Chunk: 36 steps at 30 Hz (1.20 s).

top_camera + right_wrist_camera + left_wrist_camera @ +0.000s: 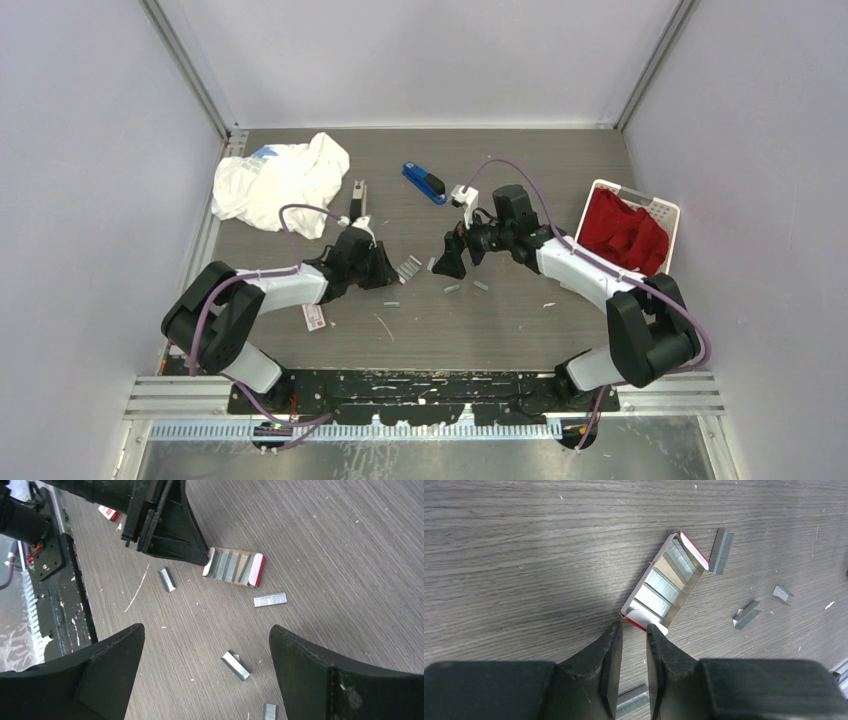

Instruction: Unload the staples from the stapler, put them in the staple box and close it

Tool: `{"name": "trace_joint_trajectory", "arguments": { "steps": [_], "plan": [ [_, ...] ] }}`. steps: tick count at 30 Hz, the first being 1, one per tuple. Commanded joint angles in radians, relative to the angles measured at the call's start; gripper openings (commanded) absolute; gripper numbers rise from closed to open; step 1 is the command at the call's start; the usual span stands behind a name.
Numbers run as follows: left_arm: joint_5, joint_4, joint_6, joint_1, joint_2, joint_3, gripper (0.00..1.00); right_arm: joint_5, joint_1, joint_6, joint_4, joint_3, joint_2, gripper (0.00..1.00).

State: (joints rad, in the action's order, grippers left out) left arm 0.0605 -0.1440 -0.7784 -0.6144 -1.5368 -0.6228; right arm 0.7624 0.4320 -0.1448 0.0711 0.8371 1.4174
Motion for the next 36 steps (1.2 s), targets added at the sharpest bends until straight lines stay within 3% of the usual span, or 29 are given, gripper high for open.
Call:
{"name": "trace_joint_trajectory", "arguments": {
  "steps": [1, 7, 14, 23, 28, 36],
  "plan": [
    [-0.001, 0.041, 0.016, -0.005, -0.032, 0.028, 0.26, -0.087, 0.024, 0.030, -0.021, 0.055, 0.015, 0.99],
    [-0.079, 0.122, 0.058, -0.003, 0.046, 0.037, 0.27, -0.156, 0.051, 0.013, 0.008, 0.096, 0.054, 0.97],
    [-0.087, 0.152, 0.123, -0.004, 0.310, 0.133, 0.31, -0.217, 0.087, -0.082, 0.129, 0.211, 0.108, 0.97],
    [-0.013, 0.145, 0.208, 0.002, 0.618, 0.198, 0.63, -0.210, 0.118, -0.121, 0.253, 0.397, 0.227, 0.96],
    [-0.012, 0.052, 0.196, 0.004, 0.707, 0.291, 0.79, -0.222, 0.140, -0.114, 0.248, 0.409, 0.247, 0.96],
    [-0.034, -0.027, 0.158, 0.004, 0.714, 0.362, 0.81, -0.255, 0.140, -0.075, 0.206, 0.366, 0.267, 0.95]
  ]
}}
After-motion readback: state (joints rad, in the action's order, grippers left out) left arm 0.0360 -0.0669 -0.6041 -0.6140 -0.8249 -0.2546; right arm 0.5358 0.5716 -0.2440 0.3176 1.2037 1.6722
